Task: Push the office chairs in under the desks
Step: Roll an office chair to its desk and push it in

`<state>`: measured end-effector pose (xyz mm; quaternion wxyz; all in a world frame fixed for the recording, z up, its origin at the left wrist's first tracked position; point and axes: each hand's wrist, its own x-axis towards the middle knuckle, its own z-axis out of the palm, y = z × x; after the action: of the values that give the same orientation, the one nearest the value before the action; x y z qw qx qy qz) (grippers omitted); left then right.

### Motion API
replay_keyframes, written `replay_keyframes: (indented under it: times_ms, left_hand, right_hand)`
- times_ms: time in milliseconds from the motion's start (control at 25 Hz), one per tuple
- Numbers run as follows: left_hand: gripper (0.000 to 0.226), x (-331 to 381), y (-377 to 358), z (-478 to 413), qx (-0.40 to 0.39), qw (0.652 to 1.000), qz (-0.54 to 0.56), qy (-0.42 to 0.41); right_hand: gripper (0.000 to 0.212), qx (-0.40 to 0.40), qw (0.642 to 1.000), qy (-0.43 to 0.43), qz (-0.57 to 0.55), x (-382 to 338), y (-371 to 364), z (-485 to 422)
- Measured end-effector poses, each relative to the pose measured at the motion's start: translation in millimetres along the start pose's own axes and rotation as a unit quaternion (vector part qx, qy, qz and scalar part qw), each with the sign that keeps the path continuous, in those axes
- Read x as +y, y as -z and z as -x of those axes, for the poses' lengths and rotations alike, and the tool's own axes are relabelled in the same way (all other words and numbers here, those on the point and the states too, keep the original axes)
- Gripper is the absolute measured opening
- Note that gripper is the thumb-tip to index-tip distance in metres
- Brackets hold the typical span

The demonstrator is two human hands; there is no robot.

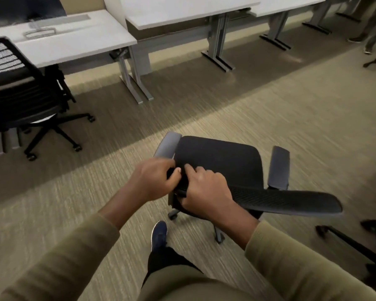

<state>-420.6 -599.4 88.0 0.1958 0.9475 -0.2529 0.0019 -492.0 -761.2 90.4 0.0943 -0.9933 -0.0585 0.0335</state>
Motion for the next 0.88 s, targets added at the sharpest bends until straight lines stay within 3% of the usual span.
replay_keyframes:
  times_ms: [120, 400, 880]
  left_hand:
    - [0.048, 59, -26, 22, 0.007, 0.997, 0.064, -0.046]
    - [0.047, 107, -47, 2, 0.026, 0.987, 0.148, -0.064]
    - [0.031, 71, -51, -127, 0.079, 0.973, 0.217, -0.002]
  right_hand:
    - [0.035, 0.004, 0.999, 0.021, 0.034, 40, 12, 27]
    - [0.03, 0.024, 0.994, 0.099, 0.046, 106, 32, 34]
    - [0.036, 0.088, 0.98, 0.177, 0.018, 150, 43, -80]
